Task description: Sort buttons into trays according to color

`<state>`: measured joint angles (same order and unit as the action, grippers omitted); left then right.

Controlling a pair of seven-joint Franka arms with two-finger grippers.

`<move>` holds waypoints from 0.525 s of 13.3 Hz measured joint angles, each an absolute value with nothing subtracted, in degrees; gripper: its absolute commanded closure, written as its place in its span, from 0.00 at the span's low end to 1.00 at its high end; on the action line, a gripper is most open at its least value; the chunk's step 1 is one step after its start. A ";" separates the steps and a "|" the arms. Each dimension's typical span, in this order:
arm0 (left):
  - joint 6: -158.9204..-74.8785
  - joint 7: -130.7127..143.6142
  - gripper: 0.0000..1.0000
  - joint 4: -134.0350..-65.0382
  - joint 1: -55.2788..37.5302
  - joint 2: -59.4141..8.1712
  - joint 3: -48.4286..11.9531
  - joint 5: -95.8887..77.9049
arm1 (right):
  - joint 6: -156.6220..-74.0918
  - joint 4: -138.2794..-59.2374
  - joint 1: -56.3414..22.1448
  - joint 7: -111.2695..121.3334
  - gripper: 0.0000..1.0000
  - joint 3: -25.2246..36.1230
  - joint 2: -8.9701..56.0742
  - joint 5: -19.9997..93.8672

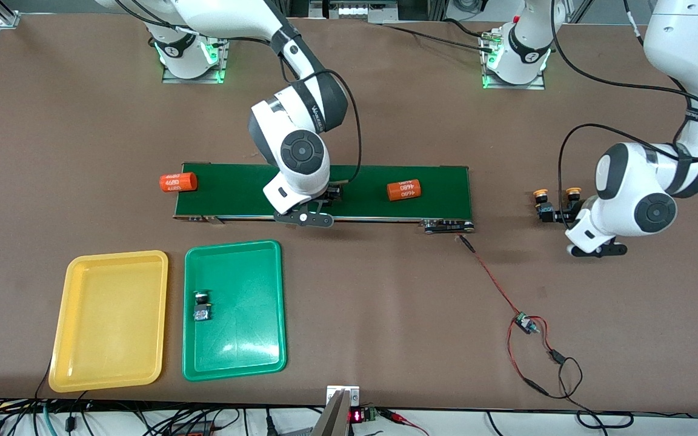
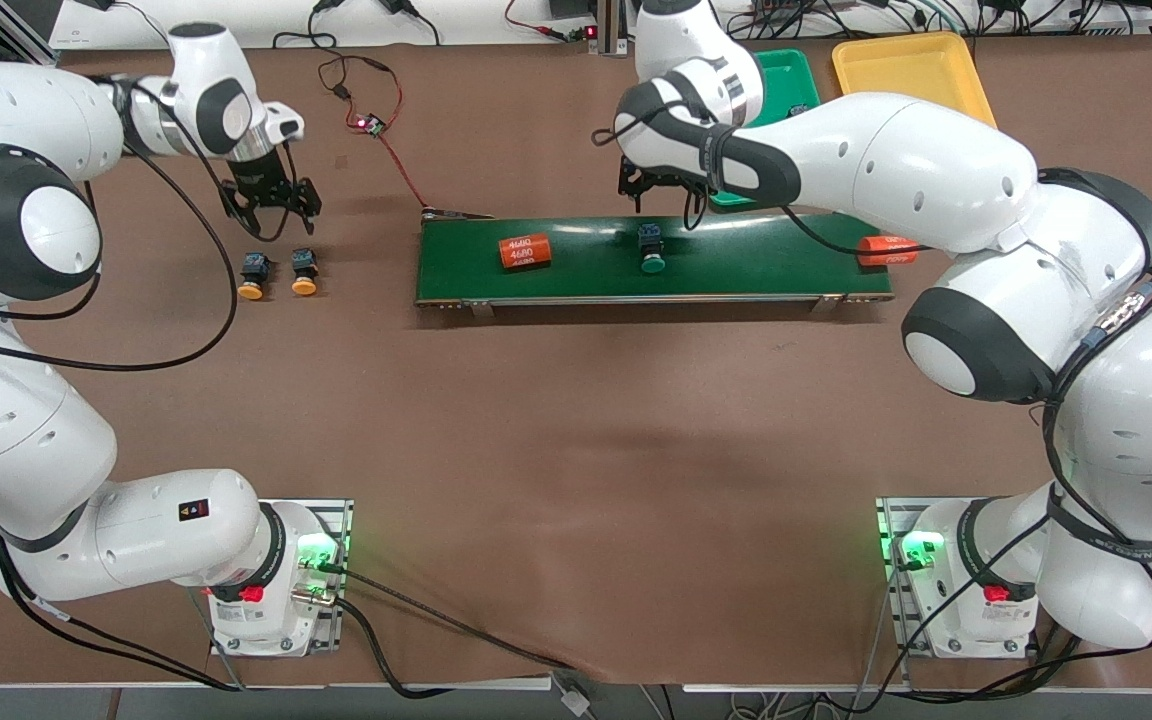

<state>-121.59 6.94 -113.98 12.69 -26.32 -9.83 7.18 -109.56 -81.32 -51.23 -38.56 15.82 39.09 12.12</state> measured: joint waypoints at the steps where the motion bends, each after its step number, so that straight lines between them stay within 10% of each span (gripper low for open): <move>1: -123.63 6.77 0.02 -115.96 12.65 -26.23 -9.61 4.30 | -113.12 -84.09 -51.84 -38.56 0.00 15.82 38.69 12.12; 3: -126.34 6.44 0.02 -118.38 12.49 -26.14 -9.49 0.23 | -119.88 -91.00 -53.06 -38.55 0.05 15.81 36.98 12.11; 4: -126.57 6.40 0.02 -118.81 12.33 -26.12 -9.42 -0.38 | -121.41 -93.55 -53.59 -38.51 0.23 15.82 36.09 12.11; 5: -126.57 6.38 0.04 -119.12 12.17 -26.12 -9.32 -0.48 | -122.10 -95.10 -54.10 -38.51 0.60 15.81 35.33 12.11; 7: -126.70 5.76 0.34 -120.28 11.85 -26.13 -8.78 -0.48 | -122.30 -96.28 -54.66 -38.53 0.86 15.81 34.24 12.11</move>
